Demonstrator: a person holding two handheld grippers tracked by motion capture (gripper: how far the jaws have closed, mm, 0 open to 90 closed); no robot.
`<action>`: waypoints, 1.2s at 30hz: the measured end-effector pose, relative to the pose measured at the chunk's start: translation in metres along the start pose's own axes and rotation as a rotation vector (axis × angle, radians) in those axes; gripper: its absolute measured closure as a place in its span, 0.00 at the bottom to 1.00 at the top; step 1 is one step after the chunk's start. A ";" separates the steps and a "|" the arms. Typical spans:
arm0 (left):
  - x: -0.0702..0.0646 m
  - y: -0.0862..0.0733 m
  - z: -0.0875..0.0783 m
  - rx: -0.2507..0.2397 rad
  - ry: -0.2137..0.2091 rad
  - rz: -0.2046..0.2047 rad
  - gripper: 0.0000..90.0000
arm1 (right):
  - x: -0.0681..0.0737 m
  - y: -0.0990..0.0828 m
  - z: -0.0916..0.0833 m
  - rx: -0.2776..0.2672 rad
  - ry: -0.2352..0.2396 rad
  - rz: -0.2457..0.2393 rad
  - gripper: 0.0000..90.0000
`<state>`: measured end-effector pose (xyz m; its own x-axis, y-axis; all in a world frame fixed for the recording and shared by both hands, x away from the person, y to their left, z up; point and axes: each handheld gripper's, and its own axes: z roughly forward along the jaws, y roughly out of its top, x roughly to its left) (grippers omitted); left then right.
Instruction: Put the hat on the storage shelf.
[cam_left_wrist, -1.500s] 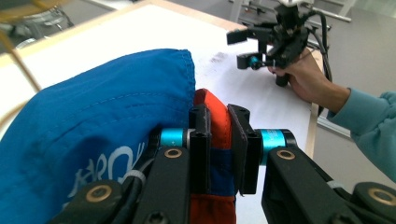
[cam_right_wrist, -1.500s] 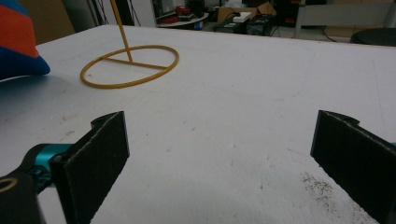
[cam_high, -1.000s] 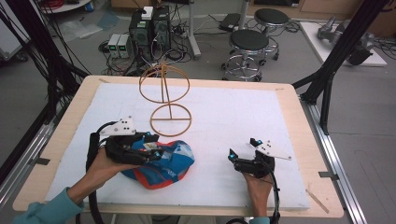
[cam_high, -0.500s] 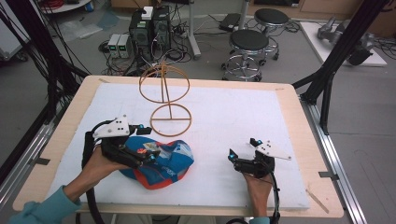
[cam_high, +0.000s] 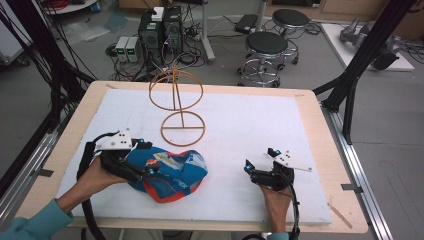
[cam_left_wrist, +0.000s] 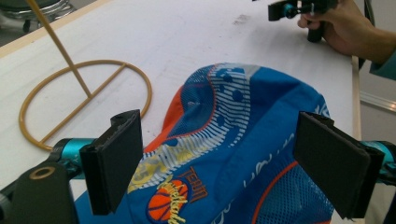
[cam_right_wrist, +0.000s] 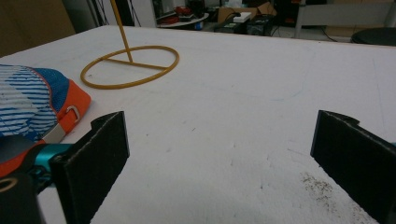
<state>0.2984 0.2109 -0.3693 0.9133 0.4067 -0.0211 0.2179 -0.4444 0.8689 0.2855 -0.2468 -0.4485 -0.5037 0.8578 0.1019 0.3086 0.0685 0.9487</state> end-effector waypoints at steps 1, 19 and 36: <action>0.000 -0.002 0.002 0.018 -0.003 0.008 0.20 | 0.000 0.000 0.000 0.000 0.000 0.003 0.04; 0.013 -0.024 0.021 0.208 0.032 0.061 0.27 | 0.000 0.000 0.000 -0.001 0.001 0.002 0.04; 0.015 -0.028 0.036 0.298 0.058 0.071 0.49 | 0.000 0.000 0.000 0.001 0.003 0.012 0.04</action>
<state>0.3179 0.2008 -0.4120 0.9104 0.4077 0.0704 0.2535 -0.6841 0.6839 0.2852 -0.2472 -0.4485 -0.5023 0.8571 0.1144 0.3153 0.0584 0.9472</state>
